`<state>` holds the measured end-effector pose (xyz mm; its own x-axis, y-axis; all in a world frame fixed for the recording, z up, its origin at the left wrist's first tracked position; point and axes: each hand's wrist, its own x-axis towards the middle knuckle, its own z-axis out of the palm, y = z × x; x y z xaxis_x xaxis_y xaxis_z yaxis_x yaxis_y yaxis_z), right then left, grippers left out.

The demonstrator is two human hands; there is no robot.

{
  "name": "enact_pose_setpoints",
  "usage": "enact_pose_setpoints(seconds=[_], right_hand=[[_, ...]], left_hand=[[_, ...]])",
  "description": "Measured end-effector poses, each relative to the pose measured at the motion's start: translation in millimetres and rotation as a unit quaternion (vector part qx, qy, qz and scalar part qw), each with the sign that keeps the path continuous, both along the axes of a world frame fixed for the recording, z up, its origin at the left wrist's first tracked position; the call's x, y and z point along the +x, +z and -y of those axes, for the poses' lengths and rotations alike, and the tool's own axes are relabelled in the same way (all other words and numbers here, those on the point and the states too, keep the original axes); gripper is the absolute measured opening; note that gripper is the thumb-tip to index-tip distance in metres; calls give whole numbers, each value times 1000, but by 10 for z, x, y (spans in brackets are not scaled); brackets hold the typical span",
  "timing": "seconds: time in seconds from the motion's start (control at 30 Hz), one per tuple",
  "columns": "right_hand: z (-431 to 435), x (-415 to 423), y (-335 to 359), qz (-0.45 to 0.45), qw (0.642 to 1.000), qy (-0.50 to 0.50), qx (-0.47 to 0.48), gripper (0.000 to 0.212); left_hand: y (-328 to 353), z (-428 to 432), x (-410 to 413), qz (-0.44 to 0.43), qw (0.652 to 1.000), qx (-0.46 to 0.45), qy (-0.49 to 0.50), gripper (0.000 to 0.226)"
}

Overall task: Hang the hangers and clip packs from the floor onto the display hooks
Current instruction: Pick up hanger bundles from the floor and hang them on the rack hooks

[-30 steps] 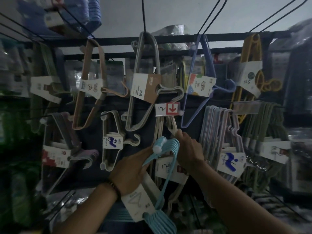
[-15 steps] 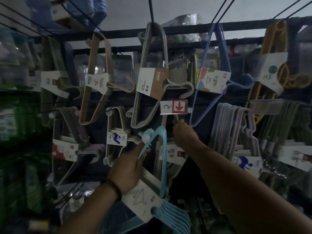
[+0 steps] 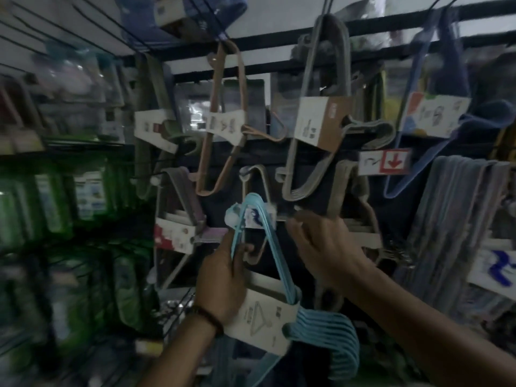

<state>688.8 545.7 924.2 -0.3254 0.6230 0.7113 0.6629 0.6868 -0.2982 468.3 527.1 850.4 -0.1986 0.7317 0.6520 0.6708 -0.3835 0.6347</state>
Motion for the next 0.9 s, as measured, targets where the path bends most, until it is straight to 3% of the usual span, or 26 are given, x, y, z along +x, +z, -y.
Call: enact_pose_setpoints(seconds=[0.07, 0.17, 0.3, 0.5, 0.67, 0.9], right_hand=[[218, -483, -76, 59, 997, 38, -38, 46], [369, -1218, -198, 129, 990, -4, -47, 62], [401, -2049, -275, 128, 990, -39, -33, 42], [388, -2931, -160, 143, 983, -106, -33, 42], [279, -3306, 6, 100, 989, -110, -14, 31], [-122, -3446, 59, 74, 986, -150, 6, 32]], left_hand=[[4, 98, -316, 15, 1000, 7, 7, 35], [-13, 261, -834, 29, 999, 20, 40, 30], [-52, 337, -1542, 41, 998, -11, 45, 35], [70, 484, -2255, 64, 997, 0, -33, 55], [22, 615, -2465, 10, 999, -11, -49, 97], [182, 270, -2670, -97, 994, 10, -43, 101]])
